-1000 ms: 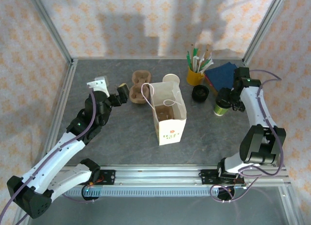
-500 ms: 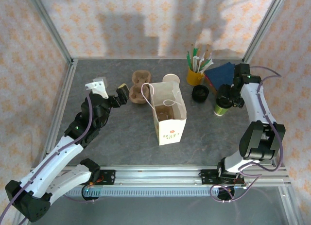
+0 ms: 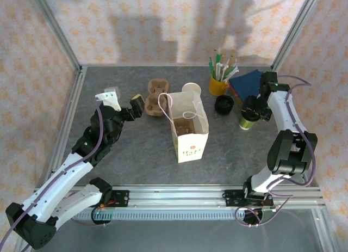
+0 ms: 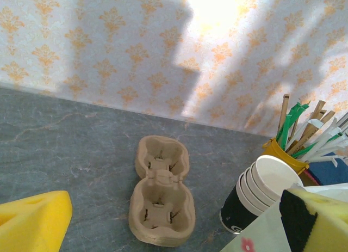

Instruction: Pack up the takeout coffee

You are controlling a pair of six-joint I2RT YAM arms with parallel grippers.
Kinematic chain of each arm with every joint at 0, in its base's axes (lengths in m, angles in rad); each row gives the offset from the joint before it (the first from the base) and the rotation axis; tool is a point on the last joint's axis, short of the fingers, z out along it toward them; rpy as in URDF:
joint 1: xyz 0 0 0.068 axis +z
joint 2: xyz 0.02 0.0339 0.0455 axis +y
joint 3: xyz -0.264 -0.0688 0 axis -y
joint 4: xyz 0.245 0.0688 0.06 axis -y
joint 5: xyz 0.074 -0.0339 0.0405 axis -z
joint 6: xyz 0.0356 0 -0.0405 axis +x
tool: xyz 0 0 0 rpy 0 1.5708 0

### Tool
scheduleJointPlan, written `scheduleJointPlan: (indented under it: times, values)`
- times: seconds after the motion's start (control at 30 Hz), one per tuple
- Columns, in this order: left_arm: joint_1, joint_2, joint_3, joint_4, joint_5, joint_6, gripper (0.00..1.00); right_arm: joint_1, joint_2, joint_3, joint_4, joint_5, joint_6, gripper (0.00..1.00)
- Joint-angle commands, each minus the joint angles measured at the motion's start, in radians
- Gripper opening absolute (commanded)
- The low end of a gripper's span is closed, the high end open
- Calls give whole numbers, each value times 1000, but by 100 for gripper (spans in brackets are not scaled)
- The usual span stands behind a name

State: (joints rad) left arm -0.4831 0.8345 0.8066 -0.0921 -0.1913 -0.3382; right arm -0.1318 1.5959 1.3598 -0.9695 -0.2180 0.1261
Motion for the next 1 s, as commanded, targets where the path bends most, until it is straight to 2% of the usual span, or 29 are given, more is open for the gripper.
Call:
scheduleJointPlan:
  times: [0.0,0.43,0.97]
  values:
    - [9,-2,-5,28,-7,13,99,0,2,27,-19,-1,-3,79]
    - [9,1,-4,20,-15,16,99,-1,73,84,-64,33,-5,72]
    - [8,6,2,11,-11,16,99,0,127,104,-102,54,1,74]
